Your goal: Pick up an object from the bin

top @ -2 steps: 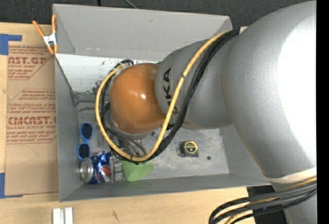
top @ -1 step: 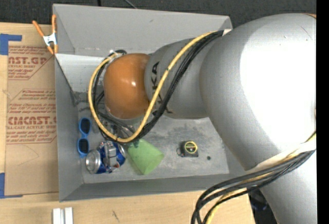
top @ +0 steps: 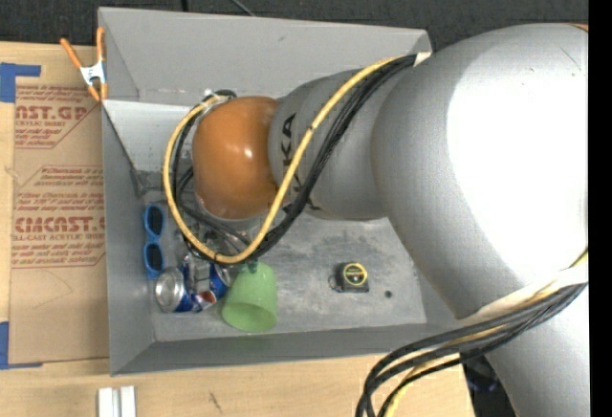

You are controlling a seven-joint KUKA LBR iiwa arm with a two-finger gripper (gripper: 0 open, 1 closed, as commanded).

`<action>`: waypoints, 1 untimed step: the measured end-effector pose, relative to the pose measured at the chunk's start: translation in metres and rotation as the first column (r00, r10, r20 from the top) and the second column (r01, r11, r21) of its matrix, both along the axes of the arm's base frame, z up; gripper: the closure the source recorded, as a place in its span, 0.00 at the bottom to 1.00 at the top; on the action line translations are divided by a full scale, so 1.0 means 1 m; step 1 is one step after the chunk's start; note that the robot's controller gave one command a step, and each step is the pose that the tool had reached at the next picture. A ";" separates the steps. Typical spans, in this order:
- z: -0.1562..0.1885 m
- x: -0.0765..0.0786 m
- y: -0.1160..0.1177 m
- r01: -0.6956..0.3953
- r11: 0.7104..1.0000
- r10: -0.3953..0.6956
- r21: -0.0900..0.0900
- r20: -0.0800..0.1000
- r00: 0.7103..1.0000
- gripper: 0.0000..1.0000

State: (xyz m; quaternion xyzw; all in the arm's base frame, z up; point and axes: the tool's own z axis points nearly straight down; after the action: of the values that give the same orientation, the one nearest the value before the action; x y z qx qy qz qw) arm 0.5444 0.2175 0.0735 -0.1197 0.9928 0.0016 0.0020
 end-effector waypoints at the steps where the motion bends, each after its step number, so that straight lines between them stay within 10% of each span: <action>1: 0.110 -0.030 -0.036 -0.002 1.000 0.002 -0.002 0.004 1.000 1.00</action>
Offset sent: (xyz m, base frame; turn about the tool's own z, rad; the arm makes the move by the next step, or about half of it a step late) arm -0.0314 -0.0362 0.1051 -0.0034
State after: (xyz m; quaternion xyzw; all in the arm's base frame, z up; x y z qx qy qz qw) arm 0.5142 0.1810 0.1830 -0.1205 0.9927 0.0005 0.0039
